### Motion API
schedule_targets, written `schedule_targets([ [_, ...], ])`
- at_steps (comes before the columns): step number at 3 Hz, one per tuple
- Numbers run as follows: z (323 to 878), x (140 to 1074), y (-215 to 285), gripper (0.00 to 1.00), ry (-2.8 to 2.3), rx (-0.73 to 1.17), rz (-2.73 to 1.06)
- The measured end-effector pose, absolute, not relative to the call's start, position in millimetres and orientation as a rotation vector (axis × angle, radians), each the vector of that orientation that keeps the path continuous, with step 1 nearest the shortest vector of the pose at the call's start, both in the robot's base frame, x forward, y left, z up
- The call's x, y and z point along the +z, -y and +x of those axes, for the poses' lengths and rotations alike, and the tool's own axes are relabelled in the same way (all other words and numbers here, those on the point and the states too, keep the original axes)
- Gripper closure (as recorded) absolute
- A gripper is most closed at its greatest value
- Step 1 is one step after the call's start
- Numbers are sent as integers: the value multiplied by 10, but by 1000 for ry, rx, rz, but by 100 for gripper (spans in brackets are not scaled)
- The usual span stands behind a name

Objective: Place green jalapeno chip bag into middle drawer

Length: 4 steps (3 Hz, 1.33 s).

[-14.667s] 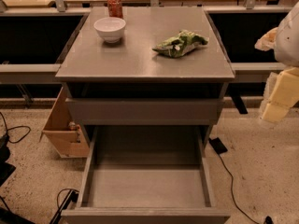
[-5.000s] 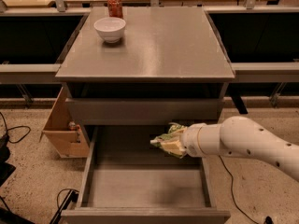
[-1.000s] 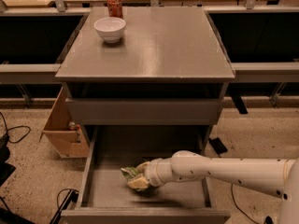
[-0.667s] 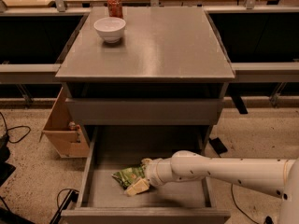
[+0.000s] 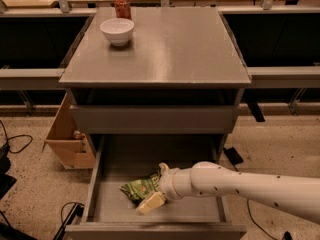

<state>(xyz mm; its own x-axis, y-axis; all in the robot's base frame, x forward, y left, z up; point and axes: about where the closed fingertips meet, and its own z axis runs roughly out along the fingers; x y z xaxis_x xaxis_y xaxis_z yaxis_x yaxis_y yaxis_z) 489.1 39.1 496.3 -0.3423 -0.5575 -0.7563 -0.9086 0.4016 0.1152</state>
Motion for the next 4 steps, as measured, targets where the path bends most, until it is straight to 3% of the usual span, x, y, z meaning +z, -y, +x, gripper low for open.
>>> schedule_targets([
  [2,4189,5929,5,0,-2077,568,-1345],
  [4,3961,6602,368,0,-2145,400,-1466],
])
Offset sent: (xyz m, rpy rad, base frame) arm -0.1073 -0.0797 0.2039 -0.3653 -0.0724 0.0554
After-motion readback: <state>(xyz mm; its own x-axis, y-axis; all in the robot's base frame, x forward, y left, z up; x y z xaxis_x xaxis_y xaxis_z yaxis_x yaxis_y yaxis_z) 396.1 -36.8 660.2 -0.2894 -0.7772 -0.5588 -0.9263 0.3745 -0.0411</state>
